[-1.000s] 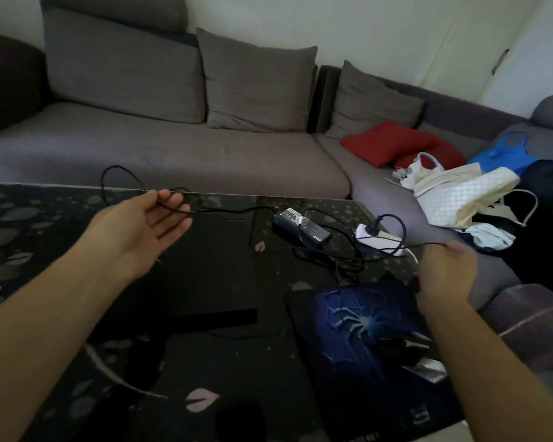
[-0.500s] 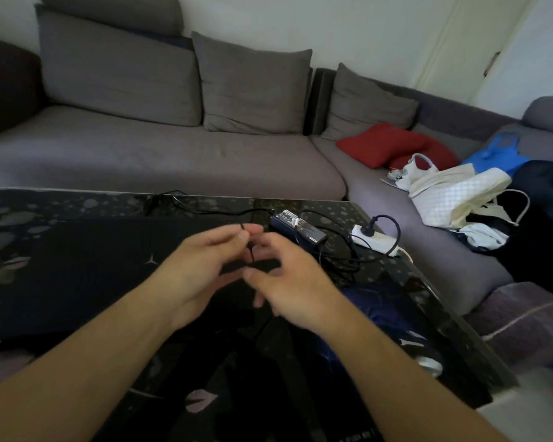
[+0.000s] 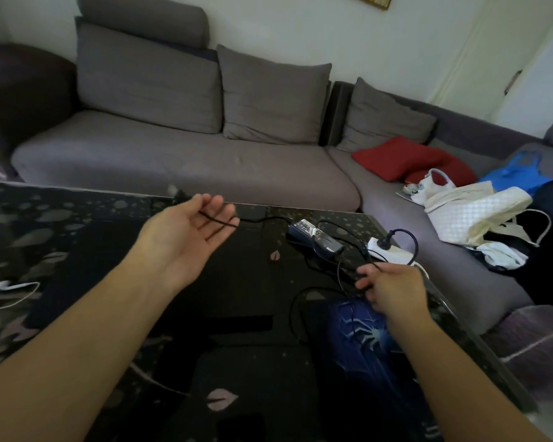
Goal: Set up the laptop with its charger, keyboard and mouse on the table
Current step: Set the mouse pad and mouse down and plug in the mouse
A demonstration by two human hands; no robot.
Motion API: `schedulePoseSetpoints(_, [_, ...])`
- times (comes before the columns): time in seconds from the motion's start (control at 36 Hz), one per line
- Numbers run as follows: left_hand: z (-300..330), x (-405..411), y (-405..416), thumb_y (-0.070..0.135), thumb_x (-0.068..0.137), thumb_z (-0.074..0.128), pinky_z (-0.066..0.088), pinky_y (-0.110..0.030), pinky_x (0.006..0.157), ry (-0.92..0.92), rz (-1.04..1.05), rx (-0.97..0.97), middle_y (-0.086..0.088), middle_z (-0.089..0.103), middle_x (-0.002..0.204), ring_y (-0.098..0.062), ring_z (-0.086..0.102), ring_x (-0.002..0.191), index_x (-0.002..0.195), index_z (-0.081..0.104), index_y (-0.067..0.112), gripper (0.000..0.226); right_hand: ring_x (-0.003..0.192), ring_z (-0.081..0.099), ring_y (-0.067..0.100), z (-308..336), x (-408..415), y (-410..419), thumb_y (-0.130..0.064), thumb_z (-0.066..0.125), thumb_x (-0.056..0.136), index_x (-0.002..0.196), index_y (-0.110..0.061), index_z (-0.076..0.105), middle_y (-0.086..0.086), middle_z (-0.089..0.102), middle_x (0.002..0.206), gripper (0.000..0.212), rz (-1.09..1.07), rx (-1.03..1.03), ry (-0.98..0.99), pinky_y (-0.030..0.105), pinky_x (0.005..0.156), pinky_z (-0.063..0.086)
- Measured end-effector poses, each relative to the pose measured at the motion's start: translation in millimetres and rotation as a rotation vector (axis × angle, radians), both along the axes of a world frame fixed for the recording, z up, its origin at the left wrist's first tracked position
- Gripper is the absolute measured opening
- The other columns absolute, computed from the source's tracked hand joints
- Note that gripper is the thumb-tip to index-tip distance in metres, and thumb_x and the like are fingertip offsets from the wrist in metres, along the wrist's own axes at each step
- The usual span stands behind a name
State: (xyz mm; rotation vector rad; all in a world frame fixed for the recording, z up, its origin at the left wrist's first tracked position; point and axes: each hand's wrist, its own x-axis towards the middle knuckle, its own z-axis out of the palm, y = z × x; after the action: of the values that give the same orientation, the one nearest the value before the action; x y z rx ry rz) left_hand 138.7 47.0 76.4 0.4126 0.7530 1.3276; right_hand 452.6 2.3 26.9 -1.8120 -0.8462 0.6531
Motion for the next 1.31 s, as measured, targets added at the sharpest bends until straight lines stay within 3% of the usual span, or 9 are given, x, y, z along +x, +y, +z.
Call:
schedulePoseSetpoints(0.22, [-25.0, 10.5, 1.4, 0.030, 0.110, 0.051, 0.059, -0.047, 0.094, 0.382, -0.102, -0.018, -0.010, 0.072, 0.114, -0.027, 0.071, 0.112, 0.113, 0.077, 0.013, 0.031, 0.057, 0.062, 0.020, -7.8, 17.8, 7.8, -0.001, 0.061, 0.099, 0.117, 0.005, 0.068, 0.016, 0.074, 0.083, 0.021, -0.154, -0.038, 0.118, 0.035, 0.051, 0.053])
schedulePoseSetpoints(0.28, [-26.8, 18.0, -2.8, 0.037, 0.110, 0.051, 0.057, -0.044, 0.099, 0.554, -0.153, -0.008, -0.006, 0.061, 0.117, -0.021, 0.060, 0.108, 0.114, 0.080, 0.023, 0.033, 0.072, 0.067, 0.030, 1.9, 8.0, 4.2, -0.002, 0.065, 0.085, 0.121, 0.004, 0.061, 0.021, 0.070, 0.095, 0.037, -0.091, -0.110, -0.090, 0.049, 0.066, 0.060])
schedulePoseSetpoints(0.39, [-36.8, 32.0, -4.7, 0.032, 0.108, 0.056, 0.054, -0.034, 0.080, 0.604, -0.210, 0.046, -0.002, 0.055, 0.100, -0.015, 0.051, 0.083, 0.119, 0.079, 0.025, 0.026, 0.126, 0.050, 0.038, 24.7, -31.2, -6.6, -0.009, 0.071, 0.069, 0.134, -0.004, 0.053, 0.018, 0.046, 0.143, 0.068, 0.106, -0.209, -0.761, 0.040, 0.102, 0.046])
schedulePoseSetpoints(0.47, [-44.7, 43.1, -6.0, 0.023, 0.105, 0.062, 0.057, -0.031, 0.077, 0.594, -0.260, 0.106, -0.003, 0.067, 0.096, -0.015, 0.059, 0.081, 0.113, 0.082, 0.015, 0.022, 0.141, 0.043, 0.022, 26.0, -68.7, -7.1, -0.009, 0.070, 0.078, 0.151, -0.012, 0.048, 0.006, 0.044, 0.151, 0.077, 0.474, -0.015, -0.729, 0.032, 0.121, 0.035])
schedulePoseSetpoints(0.64, [-50.8, 54.3, -16.1, 0.022, 0.103, 0.065, 0.060, -0.040, 0.096, 0.733, -0.398, 0.190, -0.012, 0.081, 0.102, -0.028, 0.076, 0.101, 0.107, 0.083, 0.011, 0.021, 0.110, 0.062, 0.017, 4.2, -110.0, 0.6, -0.012, 0.067, 0.098, 0.122, -0.022, 0.062, -0.001, 0.064, 0.118, 0.027, 0.742, 0.048, -0.703, 0.041, 0.098, 0.054])
schedulePoseSetpoints(0.86, [-55.0, 48.9, -12.5, 0.019, 0.102, 0.067, 0.062, -0.037, 0.092, 0.904, -0.340, 0.233, -0.001, 0.083, 0.093, -0.014, 0.079, 0.090, 0.108, 0.081, 0.018, 0.016, 0.104, 0.069, 0.015, -15.1, -97.0, 22.9, -0.028, 0.069, 0.098, 0.128, -0.036, 0.061, -0.012, 0.068, 0.108, 0.032, 0.712, -0.005, -0.618, 0.042, 0.095, 0.058])
schedulePoseSetpoints(1.03, [-72.5, 50.1, 3.9, 0.040, 0.096, 0.073, 0.058, -0.034, 0.078, 1.109, -0.201, 0.269, 0.005, 0.080, 0.080, -0.011, 0.075, 0.079, 0.085, 0.082, 0.023, 0.022, 0.074, 0.069, 0.008, -19.0, -89.2, 54.7, -0.017, 0.075, 0.093, 0.095, -0.025, 0.071, -0.004, 0.074, 0.077, 0.009, 0.752, 0.063, -0.528, 0.036, 0.075, 0.058])
schedulePoseSetpoints(1.19, [-90.3, 56.8, 7.8, 0.053, 0.101, 0.056, 0.052, -0.018, 0.086, 1.767, -0.548, 0.853, 0.029, 0.051, 0.126, 0.006, 0.059, 0.099, 0.126, 0.064, 0.046, 0.027, 0.073, 0.069, -0.006, -36.1, -58.6, 106.6, -0.013, 0.069, 0.095, 0.102, -0.021, 0.069, -0.007, 0.078, 0.078, 0.010, 0.525, 0.057, -0.375, 0.013, 0.071, 0.049])
schedulePoseSetpoints(1.31, [-92.6, 62.0, 14.8, 0.060, 0.104, 0.034, 0.053, -0.022, 0.089, 2.050, -0.671, 1.174, 0.027, 0.045, 0.136, 0.003, 0.051, 0.116, 0.130, 0.060, 0.043, 0.041, 0.086, 0.069, 0.018, -64.2, -63.7, 129.0, -0.024, 0.072, 0.089, 0.089, -0.027, 0.061, -0.006, 0.073, 0.089, 0.011, 0.516, -0.033, -0.496, 0.042, 0.083, 0.061])
